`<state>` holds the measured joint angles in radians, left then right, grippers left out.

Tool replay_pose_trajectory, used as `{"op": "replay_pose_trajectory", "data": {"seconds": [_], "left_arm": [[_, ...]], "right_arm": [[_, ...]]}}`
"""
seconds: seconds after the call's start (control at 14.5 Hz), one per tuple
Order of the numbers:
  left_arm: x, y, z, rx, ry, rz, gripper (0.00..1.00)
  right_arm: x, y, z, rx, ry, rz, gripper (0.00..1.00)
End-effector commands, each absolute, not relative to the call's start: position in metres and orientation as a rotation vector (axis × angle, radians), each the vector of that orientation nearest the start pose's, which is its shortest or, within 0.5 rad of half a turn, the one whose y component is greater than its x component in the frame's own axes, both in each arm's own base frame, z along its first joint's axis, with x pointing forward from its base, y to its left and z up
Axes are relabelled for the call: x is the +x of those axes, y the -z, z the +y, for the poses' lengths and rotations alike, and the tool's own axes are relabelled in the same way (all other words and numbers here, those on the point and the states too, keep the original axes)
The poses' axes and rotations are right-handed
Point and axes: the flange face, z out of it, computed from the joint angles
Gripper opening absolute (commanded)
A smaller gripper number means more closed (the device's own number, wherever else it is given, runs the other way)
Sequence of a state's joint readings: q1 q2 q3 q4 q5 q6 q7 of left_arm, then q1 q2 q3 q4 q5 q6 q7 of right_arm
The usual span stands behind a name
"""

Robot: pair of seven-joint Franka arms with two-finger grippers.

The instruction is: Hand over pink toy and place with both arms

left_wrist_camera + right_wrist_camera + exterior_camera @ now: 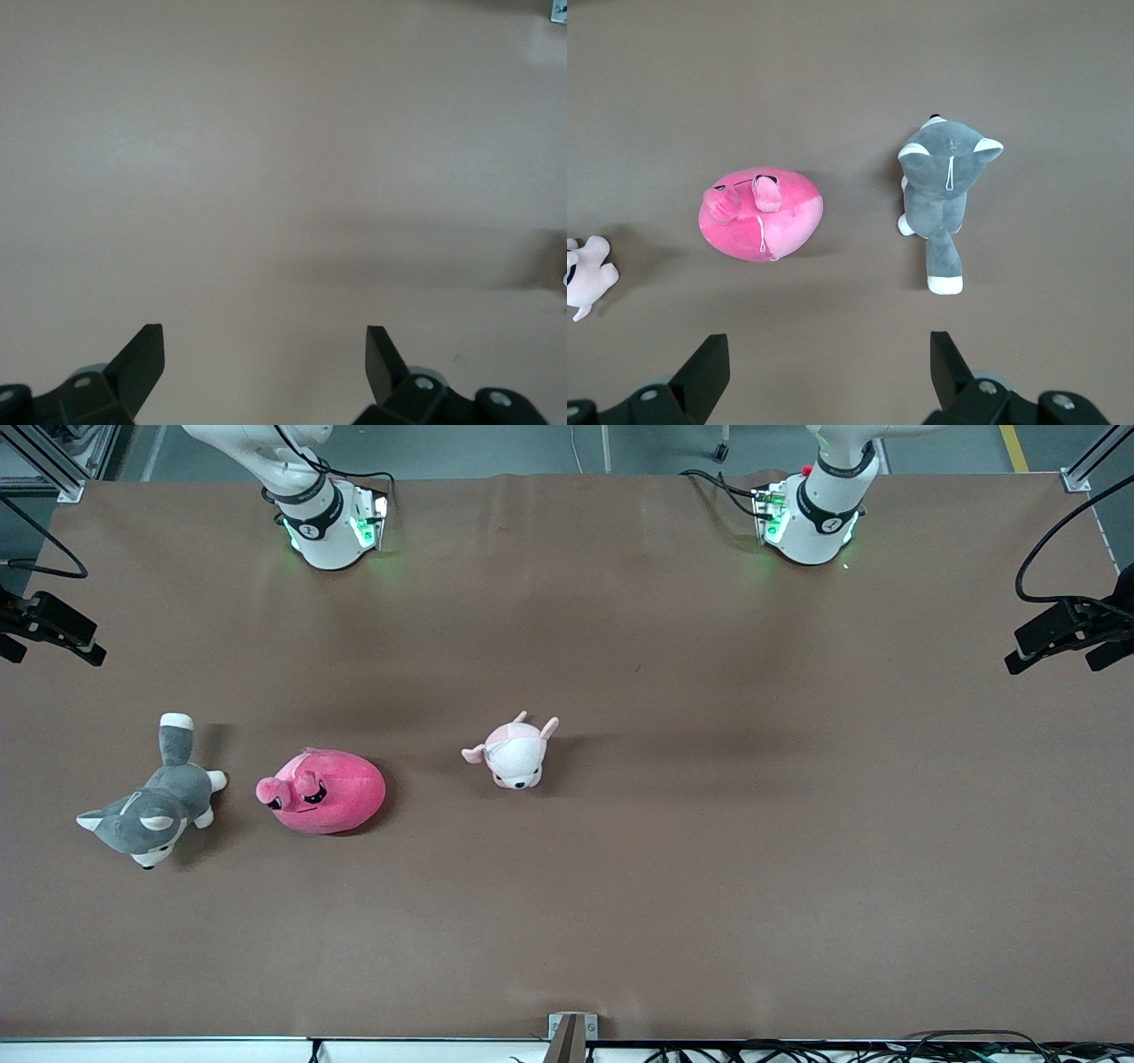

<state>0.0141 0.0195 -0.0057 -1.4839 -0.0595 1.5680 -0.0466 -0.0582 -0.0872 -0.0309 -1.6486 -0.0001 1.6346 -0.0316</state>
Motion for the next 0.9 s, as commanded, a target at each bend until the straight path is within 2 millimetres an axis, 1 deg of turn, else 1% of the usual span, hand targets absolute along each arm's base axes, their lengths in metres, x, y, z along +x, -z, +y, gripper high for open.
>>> {"op": "replay_pose_trajectory", "data": {"seconds": [0.0,0.83], "left_arm": [[0.5579,-0.6613,-0.0017,-3.188,0.109,-0.070,1.00],[0.5579,-0.6613,-0.0026,-3.188,0.108,-0.082,1.00]], "right_arm": [[0.5228,-0.6414,-0.0469,-3.141,0.130,0.077,1.00],[0.5228,-0.6426,-0.0486,-3.142,0.123,0.065,1.00]]}}
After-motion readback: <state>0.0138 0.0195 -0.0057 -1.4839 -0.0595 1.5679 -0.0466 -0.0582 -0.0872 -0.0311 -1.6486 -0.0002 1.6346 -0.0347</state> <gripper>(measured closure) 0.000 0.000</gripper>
